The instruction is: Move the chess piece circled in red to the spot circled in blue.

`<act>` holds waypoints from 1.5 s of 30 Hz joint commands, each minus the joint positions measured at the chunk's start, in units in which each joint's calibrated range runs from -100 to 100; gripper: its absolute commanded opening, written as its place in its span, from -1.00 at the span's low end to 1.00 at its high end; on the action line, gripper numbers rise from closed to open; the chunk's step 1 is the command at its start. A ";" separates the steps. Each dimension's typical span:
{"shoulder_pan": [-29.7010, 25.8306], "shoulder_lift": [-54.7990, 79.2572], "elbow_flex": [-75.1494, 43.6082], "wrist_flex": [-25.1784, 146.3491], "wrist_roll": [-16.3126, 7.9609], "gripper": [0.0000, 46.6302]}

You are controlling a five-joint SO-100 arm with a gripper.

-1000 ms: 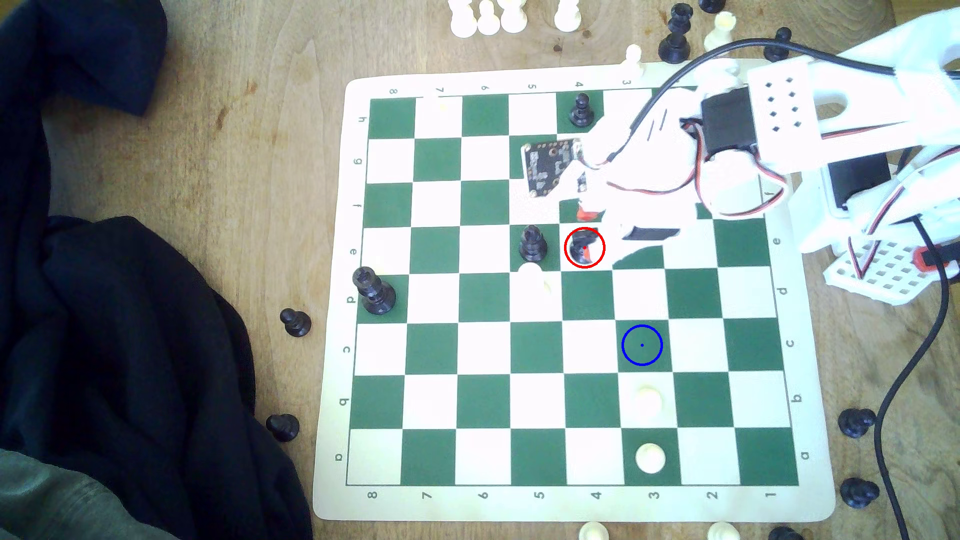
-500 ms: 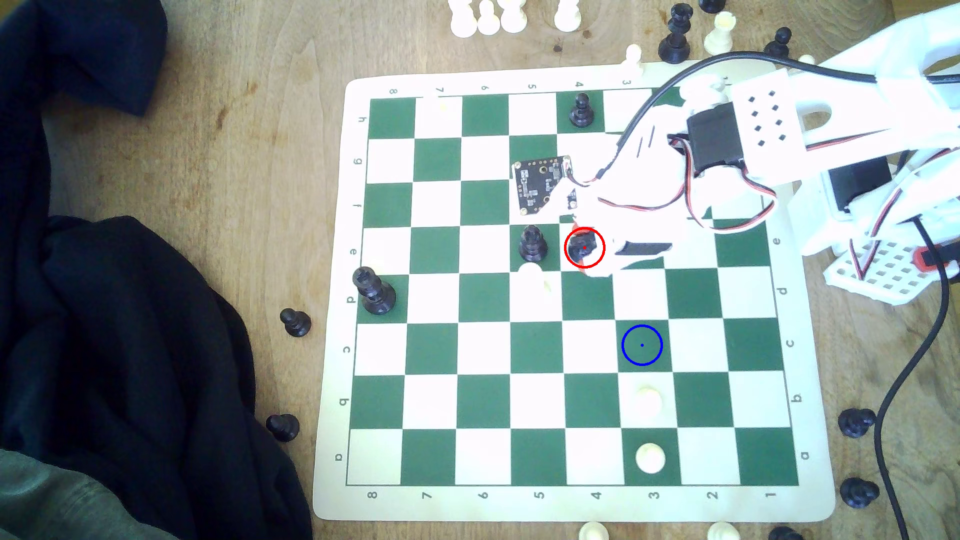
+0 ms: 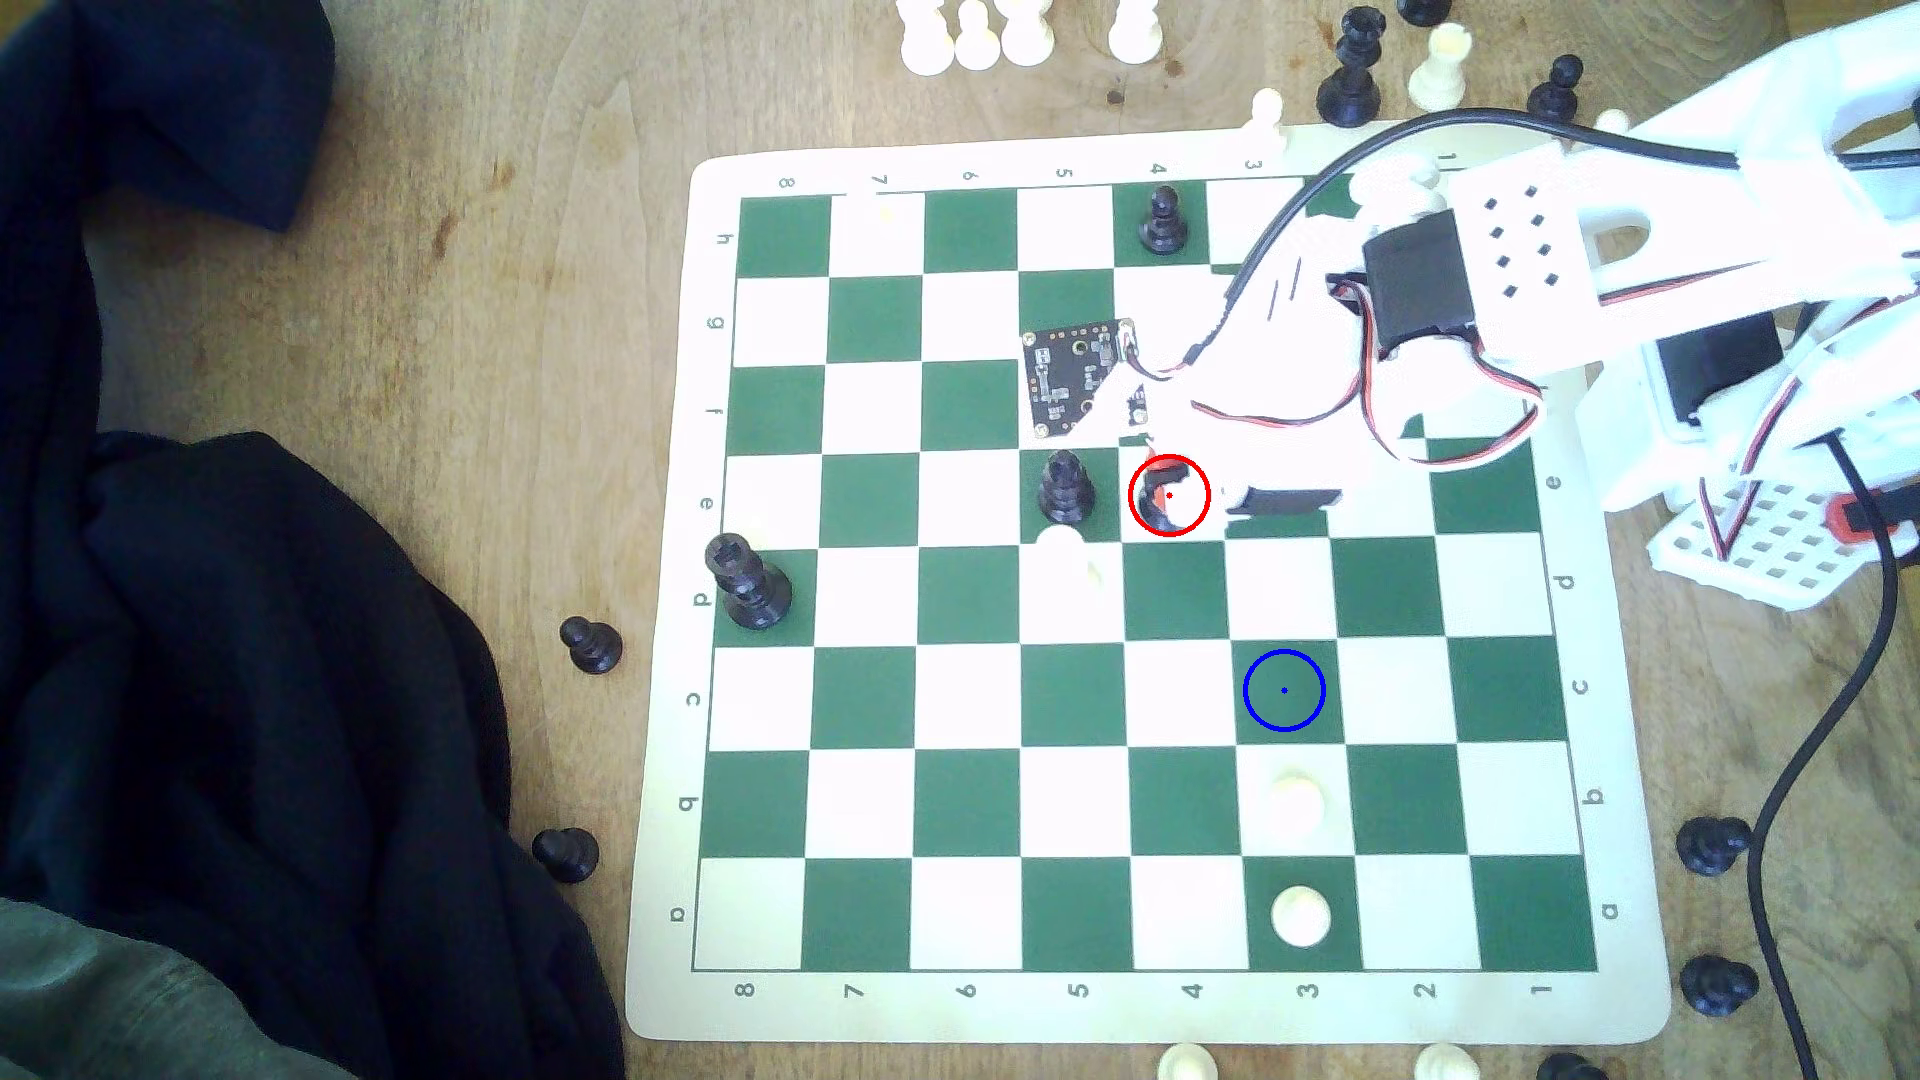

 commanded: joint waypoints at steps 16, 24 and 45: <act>-9.92 -20.27 -6.66 13.80 -3.13 -0.98; -19.39 -23.41 0.32 12.16 -4.79 -0.98; -20.72 -12.54 7.57 2.42 -4.74 -0.98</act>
